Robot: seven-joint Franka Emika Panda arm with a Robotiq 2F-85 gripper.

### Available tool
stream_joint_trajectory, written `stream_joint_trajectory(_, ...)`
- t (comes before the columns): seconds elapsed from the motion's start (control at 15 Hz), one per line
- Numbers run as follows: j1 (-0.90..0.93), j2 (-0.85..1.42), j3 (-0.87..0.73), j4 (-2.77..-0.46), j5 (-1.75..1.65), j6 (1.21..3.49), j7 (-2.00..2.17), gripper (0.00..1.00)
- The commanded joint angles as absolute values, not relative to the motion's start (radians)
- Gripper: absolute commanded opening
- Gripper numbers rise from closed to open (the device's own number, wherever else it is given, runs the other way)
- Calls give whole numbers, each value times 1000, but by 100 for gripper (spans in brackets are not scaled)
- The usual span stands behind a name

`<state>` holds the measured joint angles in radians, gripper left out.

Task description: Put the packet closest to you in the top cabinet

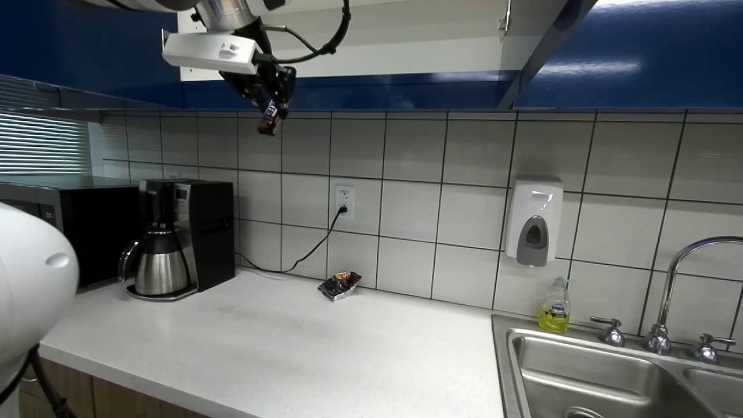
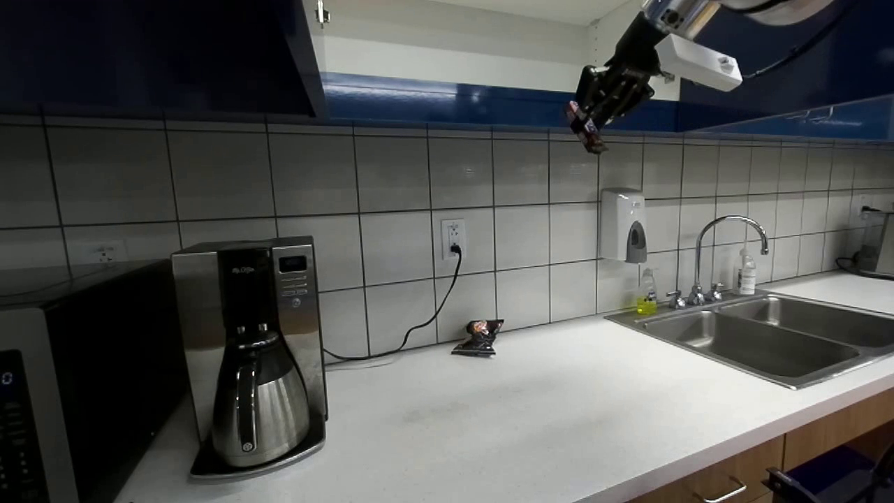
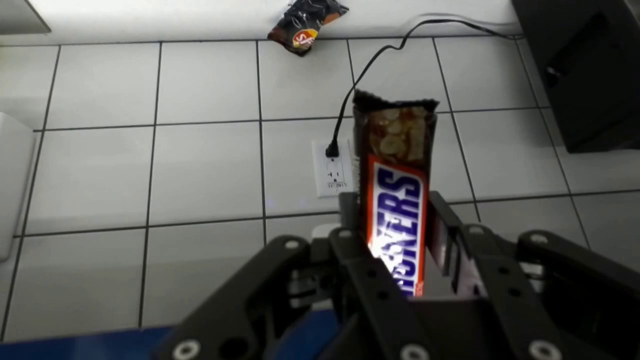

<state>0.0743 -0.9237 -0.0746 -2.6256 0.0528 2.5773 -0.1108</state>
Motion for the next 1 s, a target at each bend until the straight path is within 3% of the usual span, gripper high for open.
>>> stream_joint_trajectory(0.0, 98, -929, -78, -2529, 68, 2489, -109, 11)
stream_joint_trajectory(0.93, 89, -760, -62, -2148, 78, 2271, -56, 11)
